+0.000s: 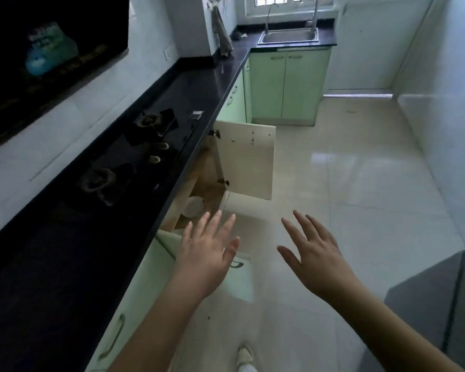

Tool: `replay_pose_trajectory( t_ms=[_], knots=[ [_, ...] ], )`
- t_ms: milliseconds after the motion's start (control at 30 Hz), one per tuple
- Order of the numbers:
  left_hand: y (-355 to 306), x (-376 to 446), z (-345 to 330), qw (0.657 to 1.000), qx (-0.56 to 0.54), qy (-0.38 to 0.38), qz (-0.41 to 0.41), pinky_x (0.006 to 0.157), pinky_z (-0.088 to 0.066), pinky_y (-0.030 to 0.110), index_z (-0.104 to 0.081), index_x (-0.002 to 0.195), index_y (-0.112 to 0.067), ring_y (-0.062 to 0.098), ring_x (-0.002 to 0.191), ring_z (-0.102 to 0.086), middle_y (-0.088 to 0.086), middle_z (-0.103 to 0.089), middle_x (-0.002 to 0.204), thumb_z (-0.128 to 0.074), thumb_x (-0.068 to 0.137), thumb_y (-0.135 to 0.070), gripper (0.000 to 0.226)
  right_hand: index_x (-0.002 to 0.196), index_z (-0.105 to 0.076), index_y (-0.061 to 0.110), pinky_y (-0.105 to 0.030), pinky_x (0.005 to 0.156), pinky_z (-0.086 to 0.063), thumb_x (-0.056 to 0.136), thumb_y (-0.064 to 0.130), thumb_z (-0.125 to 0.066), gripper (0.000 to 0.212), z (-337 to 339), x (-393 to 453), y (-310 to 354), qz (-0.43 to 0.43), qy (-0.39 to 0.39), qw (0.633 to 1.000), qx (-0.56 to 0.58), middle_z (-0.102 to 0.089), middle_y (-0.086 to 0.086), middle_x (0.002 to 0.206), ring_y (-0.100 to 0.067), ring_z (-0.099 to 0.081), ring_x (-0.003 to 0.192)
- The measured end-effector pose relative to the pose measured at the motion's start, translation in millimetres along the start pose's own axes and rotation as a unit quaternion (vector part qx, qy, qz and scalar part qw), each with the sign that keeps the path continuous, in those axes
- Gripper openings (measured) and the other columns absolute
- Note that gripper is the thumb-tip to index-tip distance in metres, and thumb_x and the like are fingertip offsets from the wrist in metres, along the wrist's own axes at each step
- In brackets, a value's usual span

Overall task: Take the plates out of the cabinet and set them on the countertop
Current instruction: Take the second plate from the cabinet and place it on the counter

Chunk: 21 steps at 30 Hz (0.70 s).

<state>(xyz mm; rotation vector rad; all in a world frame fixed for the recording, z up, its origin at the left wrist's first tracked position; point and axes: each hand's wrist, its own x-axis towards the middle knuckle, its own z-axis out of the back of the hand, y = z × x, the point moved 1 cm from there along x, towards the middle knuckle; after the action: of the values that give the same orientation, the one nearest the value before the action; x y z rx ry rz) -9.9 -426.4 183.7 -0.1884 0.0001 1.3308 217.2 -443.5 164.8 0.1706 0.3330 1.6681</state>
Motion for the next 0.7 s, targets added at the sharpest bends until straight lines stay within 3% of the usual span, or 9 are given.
replay_pose_trajectory(
  t_ms=[67,200,433,600,700],
  knots=[
    [5,18,-6,1.000,-0.012,0.002,-0.010,0.121,0.006,0.041,0.009,0.153,-0.040,0.012,0.150,0.008,-0.010,0.001,0.165,0.011,0.087,-0.065,0.070,0.153,-0.002,0.036,-0.034,0.117,0.003,0.088,0.066,-0.009,0.073,3,10,-5,-0.014,-0.005,1.000,-0.014,0.006,0.007,0.163,-0.017,0.010,0.148],
    [8,59,-9,0.999,-0.013,0.012,-0.045,0.121,0.006,0.041,0.013,0.152,-0.041,0.012,0.150,0.009,-0.010,0.003,0.165,0.002,0.092,-0.062,0.064,0.153,0.000,0.035,-0.030,0.113,0.007,0.081,0.069,0.005,0.080,8,27,-17,-0.042,-0.017,0.998,-0.046,0.004,0.009,0.163,-0.015,0.008,0.148],
    [-18,131,-11,0.990,-0.022,0.035,-0.136,0.119,0.007,0.039,0.004,0.155,-0.038,0.012,0.150,0.008,-0.007,0.001,0.166,0.011,0.080,-0.061,0.078,0.153,-0.003,0.037,-0.028,0.114,0.005,0.092,0.063,-0.013,0.067,19,35,-51,-0.146,-0.043,0.988,-0.012,0.000,0.012,0.162,-0.011,0.007,0.148],
    [-50,169,-18,0.981,-0.011,0.035,-0.191,0.119,0.006,0.037,0.001,0.155,-0.038,0.014,0.151,0.005,-0.006,-0.003,0.166,0.012,0.077,-0.061,0.082,0.153,-0.004,0.038,-0.028,0.115,0.004,0.079,0.073,0.010,0.083,19,36,-88,-0.200,-0.052,0.978,-0.002,-0.001,0.012,0.162,-0.010,0.007,0.148],
    [-71,196,-21,0.978,-0.009,0.037,-0.205,0.119,0.005,0.037,-0.001,0.155,-0.038,0.014,0.151,0.004,-0.006,-0.004,0.166,0.012,0.076,-0.062,0.083,0.153,-0.004,0.036,-0.031,0.117,0.003,0.078,0.071,0.011,0.084,26,46,-115,-0.218,-0.062,0.974,0.001,-0.001,0.011,0.162,-0.010,0.007,0.147]
  ],
)
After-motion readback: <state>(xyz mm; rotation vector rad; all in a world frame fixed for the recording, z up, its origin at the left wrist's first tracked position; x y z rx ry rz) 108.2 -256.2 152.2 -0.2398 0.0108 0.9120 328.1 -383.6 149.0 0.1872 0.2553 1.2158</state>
